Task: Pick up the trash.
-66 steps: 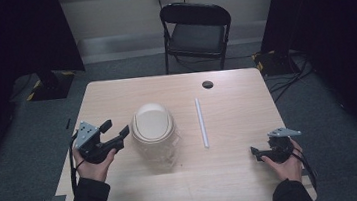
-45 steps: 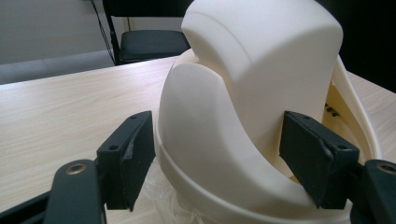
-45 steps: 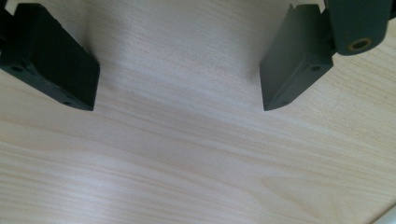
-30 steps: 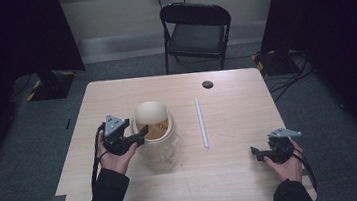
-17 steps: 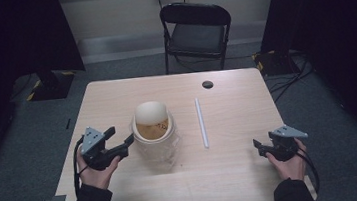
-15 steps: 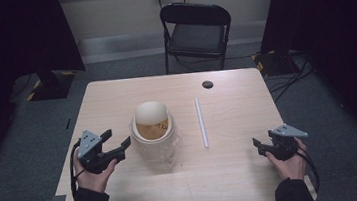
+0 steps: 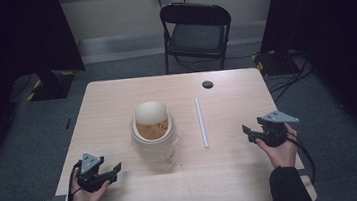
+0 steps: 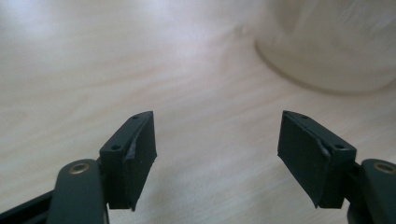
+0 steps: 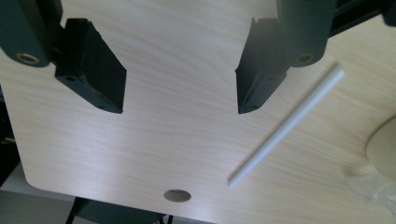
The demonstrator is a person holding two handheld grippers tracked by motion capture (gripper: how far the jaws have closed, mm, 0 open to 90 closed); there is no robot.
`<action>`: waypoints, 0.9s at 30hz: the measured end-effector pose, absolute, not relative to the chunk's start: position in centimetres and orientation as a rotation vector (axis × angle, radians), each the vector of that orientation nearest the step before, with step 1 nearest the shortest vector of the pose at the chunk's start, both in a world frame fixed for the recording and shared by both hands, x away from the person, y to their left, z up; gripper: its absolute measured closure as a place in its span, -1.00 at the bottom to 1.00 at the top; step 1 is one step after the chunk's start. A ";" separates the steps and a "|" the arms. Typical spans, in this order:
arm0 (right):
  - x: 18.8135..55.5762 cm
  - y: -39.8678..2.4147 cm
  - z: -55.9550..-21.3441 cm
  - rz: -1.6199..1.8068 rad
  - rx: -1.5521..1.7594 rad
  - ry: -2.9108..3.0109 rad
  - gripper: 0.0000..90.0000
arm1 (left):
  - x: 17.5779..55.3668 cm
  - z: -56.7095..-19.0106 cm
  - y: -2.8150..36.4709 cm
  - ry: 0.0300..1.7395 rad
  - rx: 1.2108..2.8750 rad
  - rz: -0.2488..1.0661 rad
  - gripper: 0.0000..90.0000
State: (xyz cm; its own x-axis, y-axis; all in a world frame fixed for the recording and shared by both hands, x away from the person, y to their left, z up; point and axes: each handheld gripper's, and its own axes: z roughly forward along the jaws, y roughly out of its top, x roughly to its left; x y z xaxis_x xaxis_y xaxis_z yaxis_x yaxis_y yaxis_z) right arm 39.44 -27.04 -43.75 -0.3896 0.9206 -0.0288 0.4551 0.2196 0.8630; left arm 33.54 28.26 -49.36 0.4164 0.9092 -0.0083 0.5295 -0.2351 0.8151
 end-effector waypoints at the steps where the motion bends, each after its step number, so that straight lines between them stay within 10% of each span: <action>1: 39.7 -26.7 -43.4 1.100 1.258 1.944 -0.25 | 33.6 -49.8 28.1 1.236 1.913 0.612 -0.38; 27: 48.5 -15.9 -41.0 1.156 1.158 2.033 -0.11 | 34.3 -50.0 27.8 1.293 1.976 0.572 -0.42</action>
